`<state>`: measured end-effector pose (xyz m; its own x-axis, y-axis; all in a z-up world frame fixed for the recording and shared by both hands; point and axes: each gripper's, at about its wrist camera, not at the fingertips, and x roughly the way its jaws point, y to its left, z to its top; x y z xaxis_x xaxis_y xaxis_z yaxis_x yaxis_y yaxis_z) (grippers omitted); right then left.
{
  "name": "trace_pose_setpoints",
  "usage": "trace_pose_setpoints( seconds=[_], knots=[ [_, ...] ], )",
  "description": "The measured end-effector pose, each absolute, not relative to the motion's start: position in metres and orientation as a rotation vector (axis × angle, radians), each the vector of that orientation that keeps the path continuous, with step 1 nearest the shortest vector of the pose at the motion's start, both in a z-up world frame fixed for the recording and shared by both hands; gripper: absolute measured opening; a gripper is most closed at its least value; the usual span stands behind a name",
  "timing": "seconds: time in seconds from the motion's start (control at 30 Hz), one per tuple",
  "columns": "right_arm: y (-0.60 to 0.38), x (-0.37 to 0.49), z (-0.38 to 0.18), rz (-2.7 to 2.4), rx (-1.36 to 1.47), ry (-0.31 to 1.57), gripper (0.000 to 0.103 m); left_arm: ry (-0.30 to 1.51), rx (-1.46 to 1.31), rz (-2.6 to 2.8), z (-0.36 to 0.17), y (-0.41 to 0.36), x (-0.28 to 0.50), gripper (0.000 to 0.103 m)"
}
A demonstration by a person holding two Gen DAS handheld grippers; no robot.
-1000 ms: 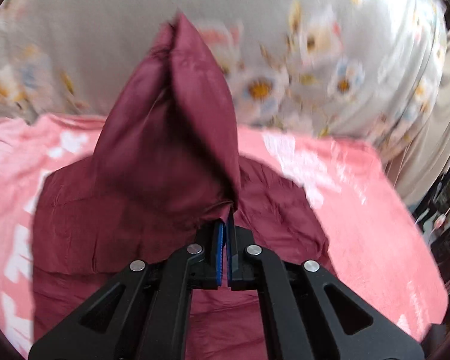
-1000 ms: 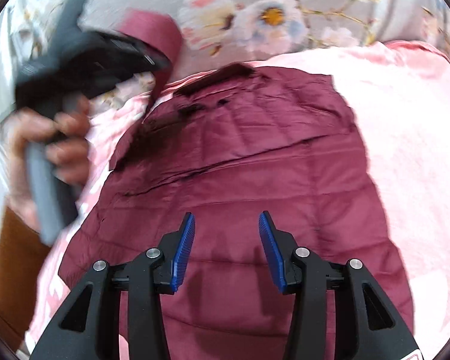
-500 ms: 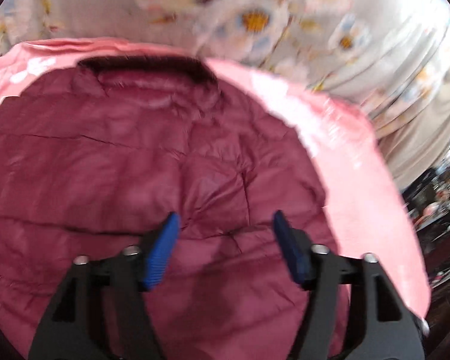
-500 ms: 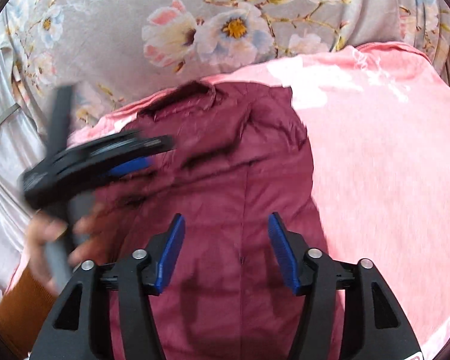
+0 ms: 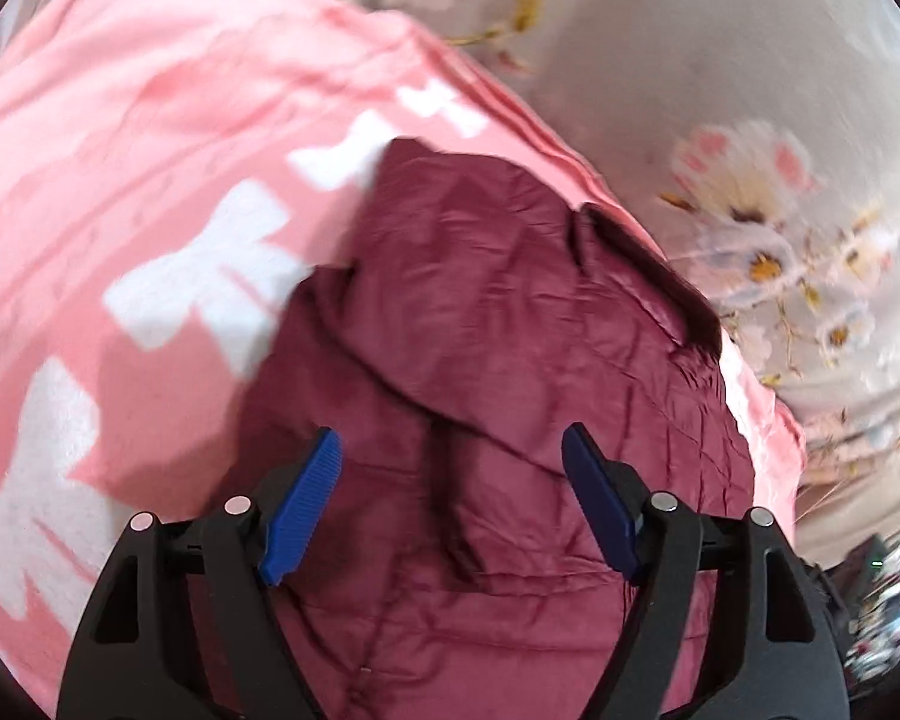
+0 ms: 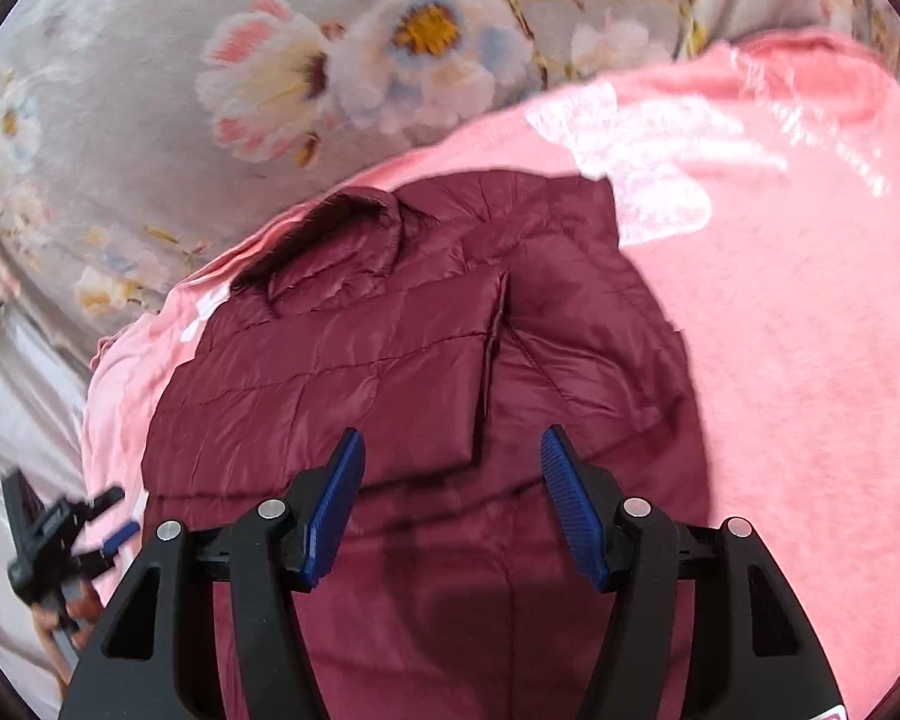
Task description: Fold large clothes
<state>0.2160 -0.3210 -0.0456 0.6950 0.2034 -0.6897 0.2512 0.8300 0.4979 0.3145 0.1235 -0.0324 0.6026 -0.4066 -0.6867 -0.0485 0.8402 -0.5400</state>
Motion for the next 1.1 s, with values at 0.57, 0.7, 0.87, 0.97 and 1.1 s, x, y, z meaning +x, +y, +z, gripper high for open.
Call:
trace_pose_setpoints(
  seconds=[0.57, 0.7, 0.87, 0.97, 1.1],
  knots=[
    [-0.323, 0.232, -0.011, -0.055, 0.428, 0.767, 0.003, 0.911, -0.478, -0.021, -0.046, 0.131, 0.368, 0.0],
    [-0.32, 0.24, -0.053, -0.073, 0.4, 0.856, 0.003, 0.905, -0.432, 0.034, -0.053, 0.129, 0.363, 0.0],
    [-0.313, 0.24, -0.076, -0.078, 0.375, 0.869, 0.002, 0.893, -0.375, 0.069, -0.056, 0.128, 0.358, 0.0],
    [-0.314, 0.238, -0.079, -0.076, 0.386, 0.862, 0.002, 0.888, -0.356, 0.08, -0.06, 0.125, 0.353, 0.0],
    [-0.316, 0.237, -0.08, -0.075, 0.395, 0.857, 0.001, 0.878, -0.334, 0.082, -0.062, 0.123, 0.351, 0.0]
  ],
)
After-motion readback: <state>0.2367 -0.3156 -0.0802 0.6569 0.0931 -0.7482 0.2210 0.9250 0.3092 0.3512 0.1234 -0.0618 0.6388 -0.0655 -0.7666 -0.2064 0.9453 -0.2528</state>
